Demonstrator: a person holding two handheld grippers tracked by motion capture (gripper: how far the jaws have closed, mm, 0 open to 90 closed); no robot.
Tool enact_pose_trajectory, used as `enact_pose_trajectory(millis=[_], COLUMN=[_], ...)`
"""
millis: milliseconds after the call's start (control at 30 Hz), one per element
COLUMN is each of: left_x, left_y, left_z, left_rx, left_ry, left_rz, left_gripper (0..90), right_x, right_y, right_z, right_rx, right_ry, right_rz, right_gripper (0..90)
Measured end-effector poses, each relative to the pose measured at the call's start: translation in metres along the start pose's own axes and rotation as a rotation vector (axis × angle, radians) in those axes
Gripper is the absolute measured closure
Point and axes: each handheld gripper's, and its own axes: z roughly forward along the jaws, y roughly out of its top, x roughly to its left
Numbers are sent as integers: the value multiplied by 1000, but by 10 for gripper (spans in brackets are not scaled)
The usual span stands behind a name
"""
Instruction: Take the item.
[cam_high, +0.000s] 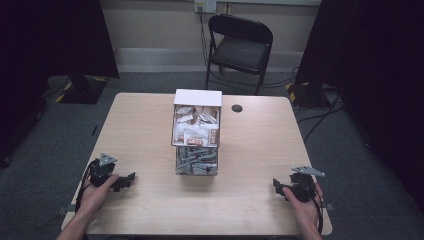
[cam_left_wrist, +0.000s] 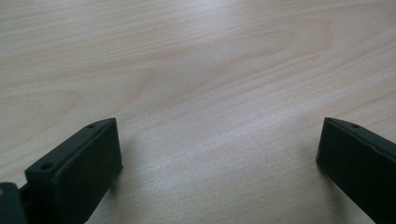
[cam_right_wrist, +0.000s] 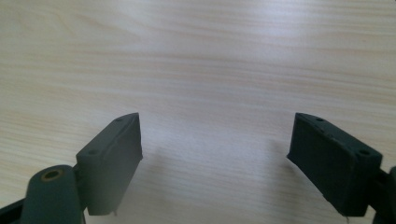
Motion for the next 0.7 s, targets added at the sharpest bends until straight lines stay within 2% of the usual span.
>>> enact_pose_trajectory(millis=[200, 600, 700], left_x=[0, 0, 0], left_y=[0, 0, 0], left_z=[0, 0, 0], left_rx=[0, 0, 0], left_ry=[0, 0, -1], left_rz=[0, 0, 1], left_gripper=[0, 0, 0], right_x=[5, 13, 16], right_y=[5, 10, 12], right_z=[-9, -18, -22], right_rx=[-55, -98, -111], right_ry=[58, 126, 160], right_rz=[17, -14, -35], right_gripper=[252, 359, 401])
